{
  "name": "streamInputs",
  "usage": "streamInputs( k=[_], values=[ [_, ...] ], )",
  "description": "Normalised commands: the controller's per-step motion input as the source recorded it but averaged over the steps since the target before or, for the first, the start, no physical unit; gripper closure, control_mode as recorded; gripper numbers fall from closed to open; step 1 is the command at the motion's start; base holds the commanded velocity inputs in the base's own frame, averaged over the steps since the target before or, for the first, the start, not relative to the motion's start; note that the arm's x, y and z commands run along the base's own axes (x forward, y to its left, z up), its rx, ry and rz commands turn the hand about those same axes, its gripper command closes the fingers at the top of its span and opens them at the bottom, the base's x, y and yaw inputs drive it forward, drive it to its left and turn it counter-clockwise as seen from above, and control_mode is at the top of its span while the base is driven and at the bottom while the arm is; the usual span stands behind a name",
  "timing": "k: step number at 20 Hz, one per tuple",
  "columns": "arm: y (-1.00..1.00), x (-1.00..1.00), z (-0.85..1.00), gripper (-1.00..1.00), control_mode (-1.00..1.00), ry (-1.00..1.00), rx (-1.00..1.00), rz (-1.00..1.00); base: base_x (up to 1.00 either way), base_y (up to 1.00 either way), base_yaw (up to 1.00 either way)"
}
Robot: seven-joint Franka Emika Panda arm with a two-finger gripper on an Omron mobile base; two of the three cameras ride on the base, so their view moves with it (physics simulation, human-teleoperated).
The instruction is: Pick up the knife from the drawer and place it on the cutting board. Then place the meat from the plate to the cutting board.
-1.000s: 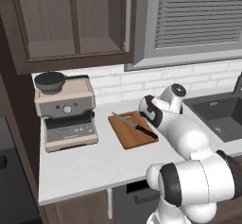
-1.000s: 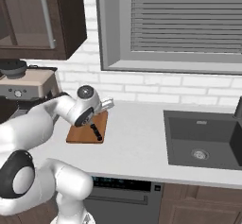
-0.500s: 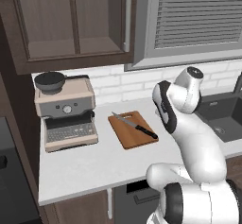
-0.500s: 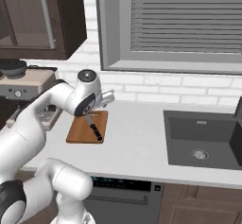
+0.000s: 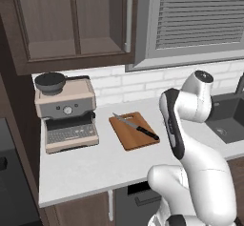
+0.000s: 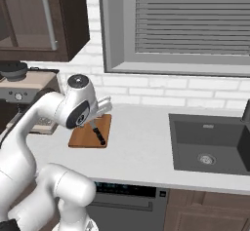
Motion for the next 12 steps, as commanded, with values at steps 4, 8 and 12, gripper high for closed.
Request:
streamInputs(
  k=[4, 8, 12],
  values=[
    [0.18, -0.17, 0.00, -1.00, -1.00, 0.06, 0.00, -0.02, 0.00, 0.00, 0.00],
    [0.01, -0.11, 0.00, -1.00, -1.00, 0.06, 0.00, 0.00, 0.00, 0.00, 0.00],
    [0.00, -0.18, 0.00, -1.00, 1.00, 0.03, -0.02, 0.00, -0.14, -0.03, 0.00]
  ],
)
